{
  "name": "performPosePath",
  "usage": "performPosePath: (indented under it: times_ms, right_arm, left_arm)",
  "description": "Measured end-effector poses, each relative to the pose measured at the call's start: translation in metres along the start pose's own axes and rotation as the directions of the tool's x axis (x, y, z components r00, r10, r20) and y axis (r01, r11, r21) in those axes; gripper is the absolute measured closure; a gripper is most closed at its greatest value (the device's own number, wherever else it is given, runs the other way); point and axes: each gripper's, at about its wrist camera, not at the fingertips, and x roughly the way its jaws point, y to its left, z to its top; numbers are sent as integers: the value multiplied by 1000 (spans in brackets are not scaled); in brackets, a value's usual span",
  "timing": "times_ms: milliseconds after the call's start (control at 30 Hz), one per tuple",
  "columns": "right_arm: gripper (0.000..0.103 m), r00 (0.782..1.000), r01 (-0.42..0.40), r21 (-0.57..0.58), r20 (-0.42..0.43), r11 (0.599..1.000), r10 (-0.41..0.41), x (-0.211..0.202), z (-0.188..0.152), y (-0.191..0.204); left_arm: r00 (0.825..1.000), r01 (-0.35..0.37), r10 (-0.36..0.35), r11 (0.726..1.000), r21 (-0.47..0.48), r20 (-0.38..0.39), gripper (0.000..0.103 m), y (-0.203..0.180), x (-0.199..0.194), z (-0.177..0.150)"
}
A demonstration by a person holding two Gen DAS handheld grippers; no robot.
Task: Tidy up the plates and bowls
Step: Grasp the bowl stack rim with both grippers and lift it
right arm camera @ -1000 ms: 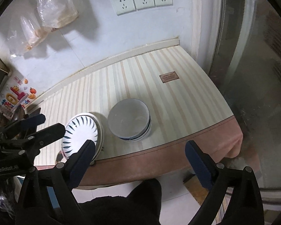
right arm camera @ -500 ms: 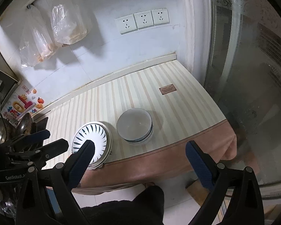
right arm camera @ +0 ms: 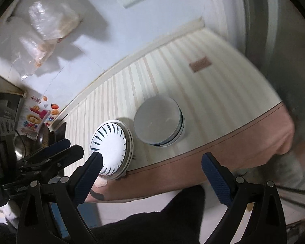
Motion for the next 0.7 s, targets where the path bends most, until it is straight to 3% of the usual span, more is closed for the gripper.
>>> performPosePath:
  times_ms: [233,400,467,533,600,700]
  right_arm:
    - [3,991,-34,75,-123,997,43,98,34,-49]
    - [3,968,-72,122,-231,990,99,167,52,-74]
    - [4,956,-95,140,-263,986,129,188,55,-79]
    - [7,946,-110,158,-286,981,152,206,56,-84]
    - [28,931,-124,195,-316,973,183,224,56,-91]
    - [41,911,-130,237,-356,963,210,246,58,-99]
  left_arm:
    - [988,24,-39,994,-103,-147,14,23,86,36]
    - [957,71,-115,983,-171,-265,14,36,147,52]
    - [947,90,-139,980,-178,-289,20,36,162,54]
    - [936,115,-169,976,-187,-310,39,37,176,53]
    - [921,145,-208,968,-205,-329,55,38,190,50]
    - [905,199,-272,950,-241,-328,60,40,197,47]
